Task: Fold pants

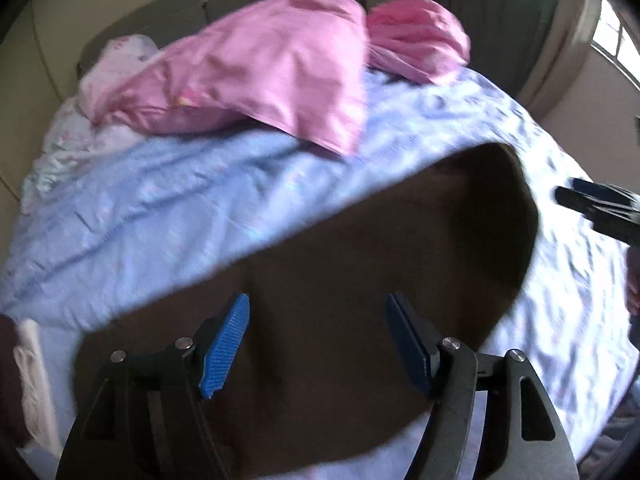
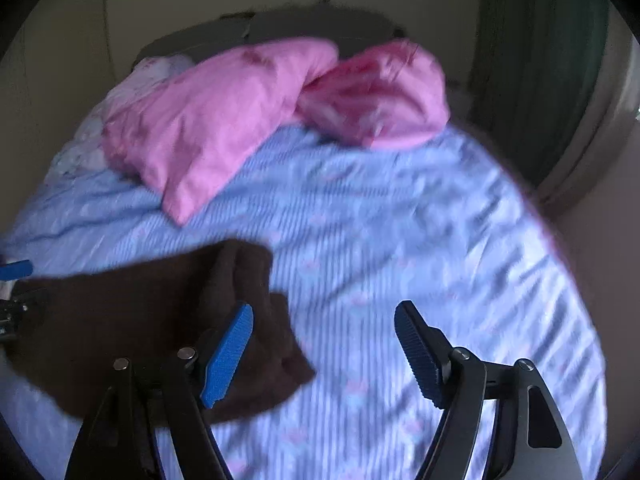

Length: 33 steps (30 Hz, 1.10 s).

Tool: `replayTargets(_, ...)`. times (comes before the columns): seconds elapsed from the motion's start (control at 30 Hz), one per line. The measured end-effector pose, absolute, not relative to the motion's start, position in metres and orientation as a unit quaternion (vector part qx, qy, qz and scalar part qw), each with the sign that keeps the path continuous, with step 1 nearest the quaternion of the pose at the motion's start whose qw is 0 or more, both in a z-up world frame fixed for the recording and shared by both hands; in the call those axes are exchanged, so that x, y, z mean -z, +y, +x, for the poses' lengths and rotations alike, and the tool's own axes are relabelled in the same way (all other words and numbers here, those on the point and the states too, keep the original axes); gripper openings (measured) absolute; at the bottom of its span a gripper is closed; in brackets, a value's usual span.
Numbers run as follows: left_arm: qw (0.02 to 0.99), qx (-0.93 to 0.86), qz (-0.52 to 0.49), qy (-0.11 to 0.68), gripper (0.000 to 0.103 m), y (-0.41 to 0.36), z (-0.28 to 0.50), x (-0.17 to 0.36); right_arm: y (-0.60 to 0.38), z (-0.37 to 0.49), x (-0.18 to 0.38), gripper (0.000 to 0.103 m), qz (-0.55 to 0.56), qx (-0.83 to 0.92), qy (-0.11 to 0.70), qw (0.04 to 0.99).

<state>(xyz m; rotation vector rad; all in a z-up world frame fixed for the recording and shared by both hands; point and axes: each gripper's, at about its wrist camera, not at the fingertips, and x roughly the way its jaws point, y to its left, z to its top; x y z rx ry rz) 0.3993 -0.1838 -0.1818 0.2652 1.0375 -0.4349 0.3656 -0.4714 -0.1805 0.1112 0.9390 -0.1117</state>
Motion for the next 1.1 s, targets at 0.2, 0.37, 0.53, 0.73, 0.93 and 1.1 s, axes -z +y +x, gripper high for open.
replayTargets(0.2,0.820,0.211,0.084,0.525,0.070,-0.194,0.374,0.207,-0.478,0.363,0.201,0.054,0.035,-0.047,0.490,0.870)
replayTargets(0.37,0.817,0.194,0.094,0.535,0.070,-0.196,0.368,0.222,-0.461,0.385,0.206,0.054,-0.021,-0.135,0.491,0.861)
replayTargets(0.53,0.818,0.178,0.095,0.539,0.070,-0.195,0.369,0.226,-0.453,0.411,0.232,0.054,-0.025,-0.197,0.530,0.824)
replayTargets(0.73,0.821,0.162,0.078,0.542,0.070,-0.186,0.371,0.226,-0.459,0.405,0.240,0.028,0.009,-0.164,0.556,0.815)
replayTargets(0.93,0.817,0.158,0.110,0.544,0.070,-0.193,0.369,0.236,-0.471,0.383,0.232,0.029,0.042,-0.121,0.578,0.806)
replayTargets(1.1,0.814,0.152,0.092,0.554,0.072,-0.188,0.372,0.243,-0.474,0.382,0.241,0.068,0.019,-0.053,0.581,0.812)
